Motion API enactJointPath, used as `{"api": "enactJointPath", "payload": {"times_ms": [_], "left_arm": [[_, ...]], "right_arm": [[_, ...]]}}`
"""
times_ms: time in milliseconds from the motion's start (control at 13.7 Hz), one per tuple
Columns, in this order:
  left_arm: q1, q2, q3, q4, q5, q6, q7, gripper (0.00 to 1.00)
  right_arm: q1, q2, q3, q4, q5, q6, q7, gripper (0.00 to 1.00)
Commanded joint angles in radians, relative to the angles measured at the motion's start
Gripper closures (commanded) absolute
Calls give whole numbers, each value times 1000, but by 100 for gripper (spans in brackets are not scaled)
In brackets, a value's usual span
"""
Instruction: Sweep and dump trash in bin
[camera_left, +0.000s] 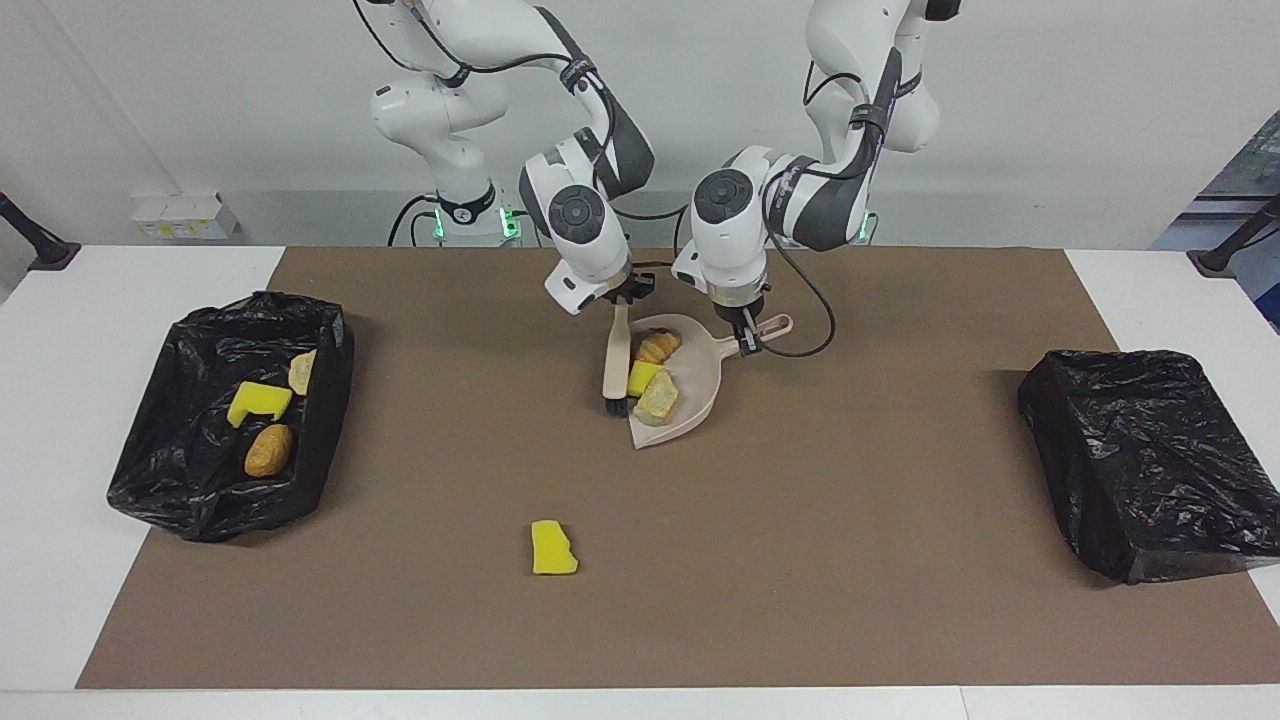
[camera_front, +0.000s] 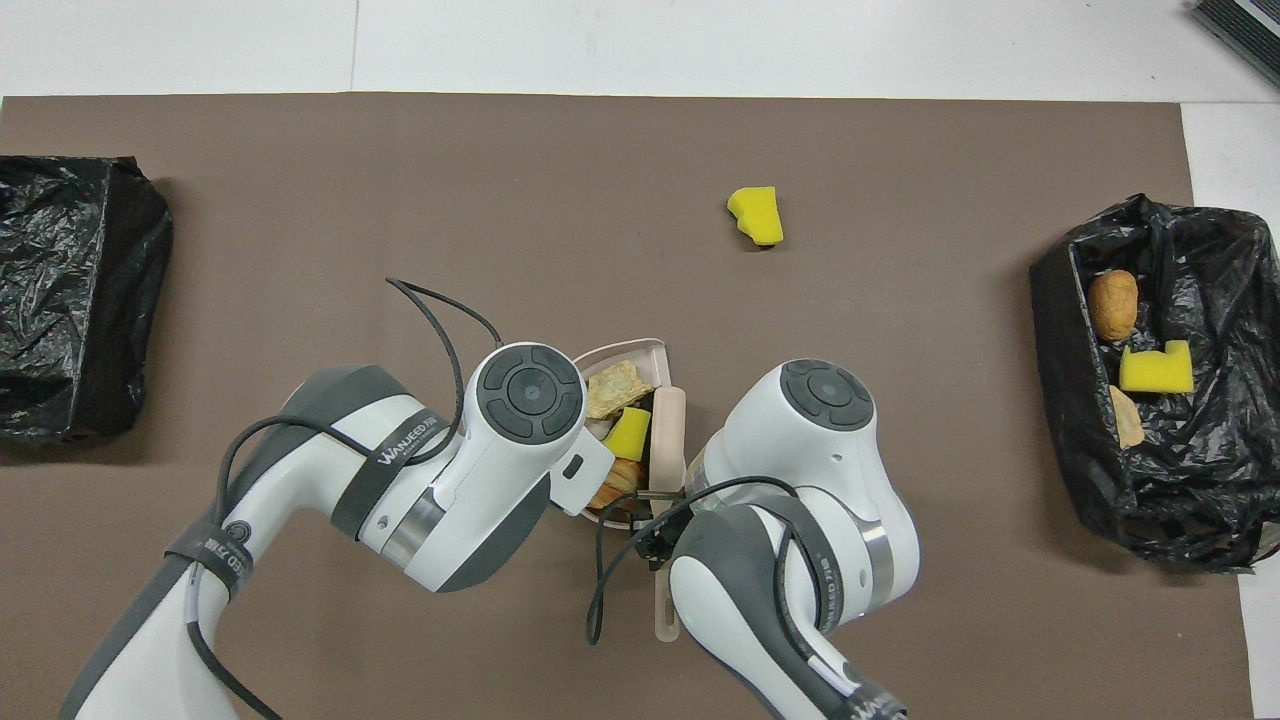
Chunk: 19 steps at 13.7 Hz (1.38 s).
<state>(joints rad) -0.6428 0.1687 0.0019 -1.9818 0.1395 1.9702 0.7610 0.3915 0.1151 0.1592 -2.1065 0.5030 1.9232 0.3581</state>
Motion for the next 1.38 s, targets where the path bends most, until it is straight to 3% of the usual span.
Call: {"api": "enactJointPath", "payload": {"times_ms": [0,364,583,874,1311], "left_arm": [[44,-11,-3,-32,17,71,6,100],[71,8,-3,-20,-7,128,-8,100],[78,55,7,76,-89,75,-38,100],[101,158,7,259,-95,-39,-46,100],[160,285,7,452,-15,-73,-37,100]], "right_arm": [[-77,-31,3,10,-87,-59,-45,100],[-151,-26,2,68,-377,-118,-65,100],[-203,18,5,138,-510,-118,-67,100],[-273,124,7,317,-647,-127,-122,100],[-283,331,7,538,-836,-136,-362,100]]}}
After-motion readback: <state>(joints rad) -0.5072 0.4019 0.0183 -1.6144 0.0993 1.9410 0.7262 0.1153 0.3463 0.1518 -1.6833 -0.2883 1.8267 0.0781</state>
